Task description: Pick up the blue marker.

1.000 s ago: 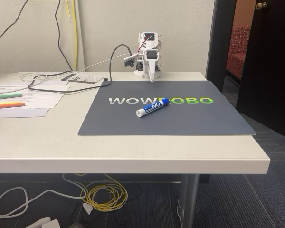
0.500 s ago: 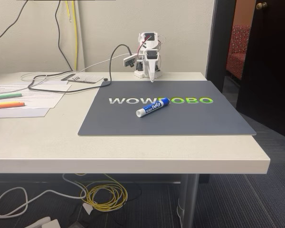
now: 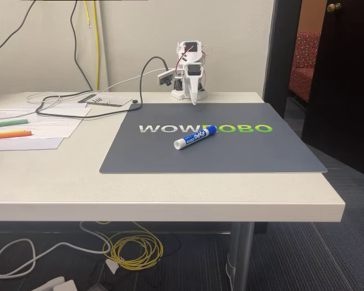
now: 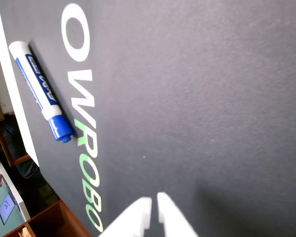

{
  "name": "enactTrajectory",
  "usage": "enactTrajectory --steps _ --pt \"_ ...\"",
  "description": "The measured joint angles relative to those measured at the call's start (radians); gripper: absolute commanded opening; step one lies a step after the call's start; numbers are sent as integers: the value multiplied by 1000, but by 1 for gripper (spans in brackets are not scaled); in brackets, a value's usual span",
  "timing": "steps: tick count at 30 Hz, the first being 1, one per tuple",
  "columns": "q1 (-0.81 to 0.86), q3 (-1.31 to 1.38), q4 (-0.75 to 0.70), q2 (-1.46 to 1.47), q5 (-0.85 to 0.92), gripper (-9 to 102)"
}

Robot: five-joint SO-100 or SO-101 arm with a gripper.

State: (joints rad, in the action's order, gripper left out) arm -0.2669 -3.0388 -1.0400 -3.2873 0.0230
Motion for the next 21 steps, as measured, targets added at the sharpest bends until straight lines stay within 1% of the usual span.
enactTrajectory --steps 7,18,21 --pt "38 0 89 0 8 0" --pt "41 0 218 5 112 0" --pt "49 66 290 124 144 0"
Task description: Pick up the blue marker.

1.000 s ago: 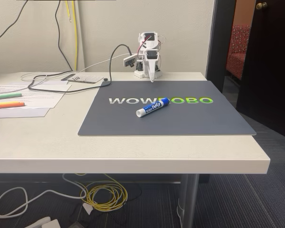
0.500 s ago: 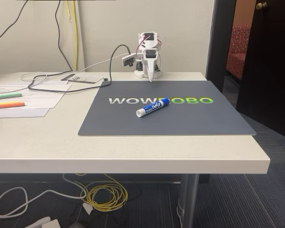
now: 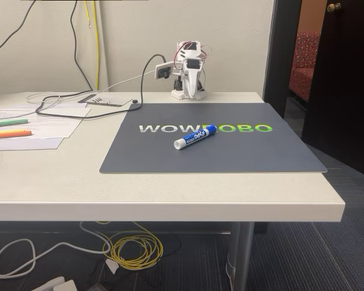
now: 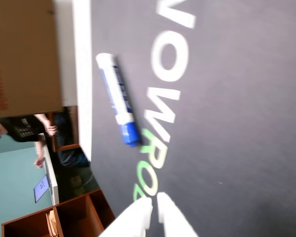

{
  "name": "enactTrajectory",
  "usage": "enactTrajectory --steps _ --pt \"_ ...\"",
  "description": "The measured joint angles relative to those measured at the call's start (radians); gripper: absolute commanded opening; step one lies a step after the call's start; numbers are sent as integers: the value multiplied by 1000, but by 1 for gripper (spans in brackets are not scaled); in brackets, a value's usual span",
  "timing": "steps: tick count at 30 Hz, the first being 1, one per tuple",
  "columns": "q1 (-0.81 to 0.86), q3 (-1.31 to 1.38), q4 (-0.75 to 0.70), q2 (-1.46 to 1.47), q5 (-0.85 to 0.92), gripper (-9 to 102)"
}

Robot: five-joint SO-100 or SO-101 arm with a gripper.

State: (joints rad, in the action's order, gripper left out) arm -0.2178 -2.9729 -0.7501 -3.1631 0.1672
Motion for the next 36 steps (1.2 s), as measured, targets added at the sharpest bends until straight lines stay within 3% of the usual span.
enactTrajectory --steps 12,24,36 --pt "-28 535 41 709 229 0" --pt "-31 868 104 1160 434 0" --pt "-28 1163 74 1499 518 0"
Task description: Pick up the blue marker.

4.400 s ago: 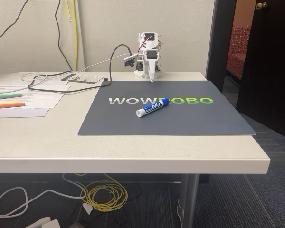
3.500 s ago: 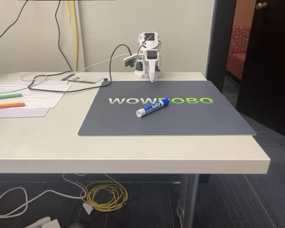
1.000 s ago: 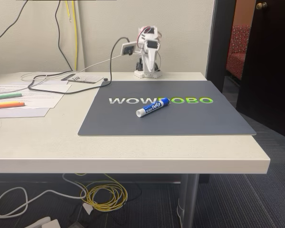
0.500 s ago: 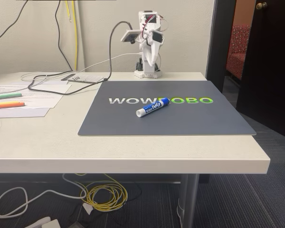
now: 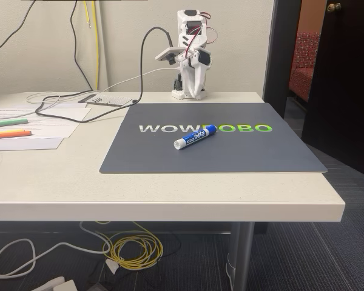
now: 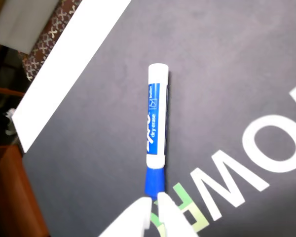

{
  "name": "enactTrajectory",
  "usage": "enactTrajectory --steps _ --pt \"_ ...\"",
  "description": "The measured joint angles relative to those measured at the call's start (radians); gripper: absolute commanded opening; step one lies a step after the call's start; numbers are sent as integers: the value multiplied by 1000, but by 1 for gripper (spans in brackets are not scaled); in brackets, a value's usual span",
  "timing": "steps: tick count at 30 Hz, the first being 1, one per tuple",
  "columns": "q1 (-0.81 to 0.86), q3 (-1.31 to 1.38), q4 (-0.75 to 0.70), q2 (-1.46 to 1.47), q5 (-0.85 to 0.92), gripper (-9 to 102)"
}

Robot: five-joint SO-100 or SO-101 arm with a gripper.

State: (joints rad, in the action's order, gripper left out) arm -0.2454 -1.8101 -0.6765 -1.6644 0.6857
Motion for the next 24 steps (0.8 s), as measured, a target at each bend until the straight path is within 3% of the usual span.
enactTrajectory --steps 24 --pt "5 324 -160 318 135 0"
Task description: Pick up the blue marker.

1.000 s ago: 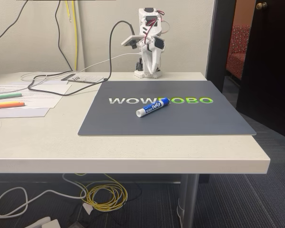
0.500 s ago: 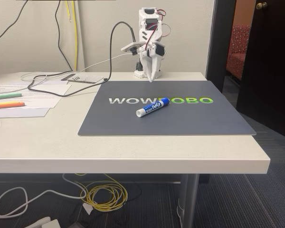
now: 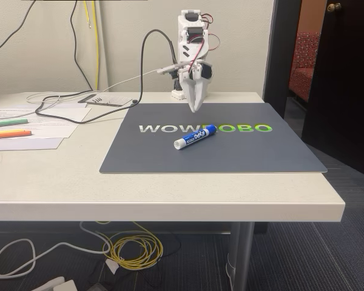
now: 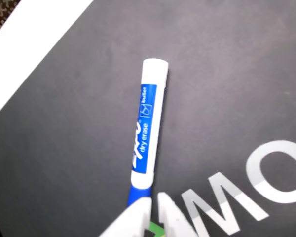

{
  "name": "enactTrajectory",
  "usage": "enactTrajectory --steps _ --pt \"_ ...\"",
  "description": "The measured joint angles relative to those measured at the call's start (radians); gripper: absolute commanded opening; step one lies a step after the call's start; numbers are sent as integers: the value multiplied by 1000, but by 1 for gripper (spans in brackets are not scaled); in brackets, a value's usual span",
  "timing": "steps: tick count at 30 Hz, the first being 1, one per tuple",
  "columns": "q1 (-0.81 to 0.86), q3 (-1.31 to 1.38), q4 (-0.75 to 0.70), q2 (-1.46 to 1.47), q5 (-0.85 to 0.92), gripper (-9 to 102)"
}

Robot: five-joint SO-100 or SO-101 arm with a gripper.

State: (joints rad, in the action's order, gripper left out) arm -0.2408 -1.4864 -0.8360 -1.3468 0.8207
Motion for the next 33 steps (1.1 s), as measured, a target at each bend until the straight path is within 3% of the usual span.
enactTrajectory --steps 13,26,33 --pt "0 155 -110 147 41 18" --pt "-3 534 -336 396 41 20" --pt "-3 655 -382 491 49 22"
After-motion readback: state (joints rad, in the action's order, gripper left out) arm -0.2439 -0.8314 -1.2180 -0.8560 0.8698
